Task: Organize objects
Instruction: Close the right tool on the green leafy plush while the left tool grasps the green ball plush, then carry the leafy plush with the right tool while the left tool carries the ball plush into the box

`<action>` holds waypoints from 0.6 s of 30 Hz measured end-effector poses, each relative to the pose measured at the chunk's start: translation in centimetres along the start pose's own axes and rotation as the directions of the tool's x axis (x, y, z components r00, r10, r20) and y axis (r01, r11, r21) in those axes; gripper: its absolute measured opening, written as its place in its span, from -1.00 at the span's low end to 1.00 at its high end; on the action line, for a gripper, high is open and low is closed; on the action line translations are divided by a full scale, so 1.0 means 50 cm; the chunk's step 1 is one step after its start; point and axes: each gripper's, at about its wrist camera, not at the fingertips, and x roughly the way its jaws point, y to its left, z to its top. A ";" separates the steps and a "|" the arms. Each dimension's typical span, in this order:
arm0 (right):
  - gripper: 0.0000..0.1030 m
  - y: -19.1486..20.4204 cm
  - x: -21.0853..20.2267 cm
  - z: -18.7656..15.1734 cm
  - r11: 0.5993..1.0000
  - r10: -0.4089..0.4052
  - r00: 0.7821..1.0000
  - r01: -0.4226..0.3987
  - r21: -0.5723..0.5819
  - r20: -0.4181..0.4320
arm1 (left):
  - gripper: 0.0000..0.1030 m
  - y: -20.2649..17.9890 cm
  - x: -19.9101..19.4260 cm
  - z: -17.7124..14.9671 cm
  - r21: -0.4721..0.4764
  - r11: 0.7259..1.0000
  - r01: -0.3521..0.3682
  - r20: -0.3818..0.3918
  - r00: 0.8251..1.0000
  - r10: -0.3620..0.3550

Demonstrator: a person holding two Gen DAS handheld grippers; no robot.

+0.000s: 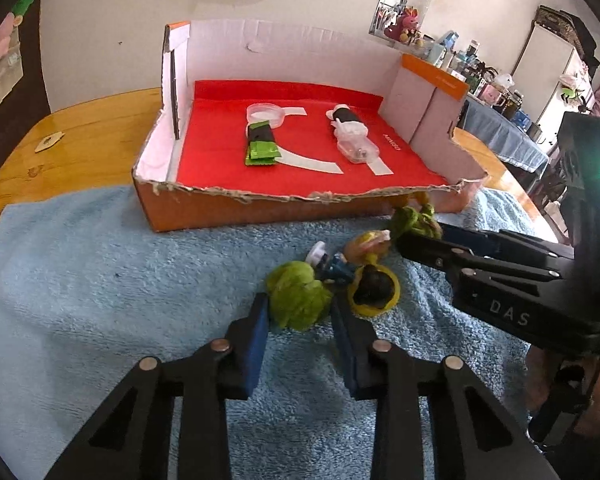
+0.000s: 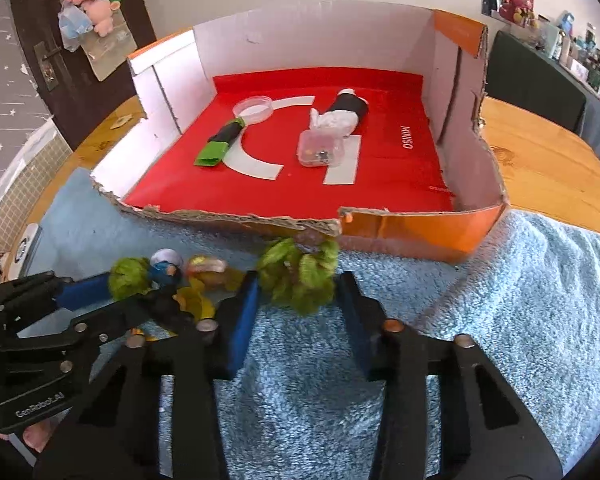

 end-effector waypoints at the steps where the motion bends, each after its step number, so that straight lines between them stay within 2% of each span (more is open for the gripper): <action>1: -0.35 0.002 -0.001 0.000 1.000 -0.002 1.000 0.002 -0.003 0.001 | -0.38 -0.002 -0.001 -0.001 0.004 1.000 -0.001 0.001 1.000 0.001; 18: -0.37 0.015 -0.053 -0.022 1.000 0.021 0.999 -0.021 0.012 0.035 | -0.39 -0.002 -0.035 -0.010 0.000 1.000 0.007 0.033 0.999 -0.007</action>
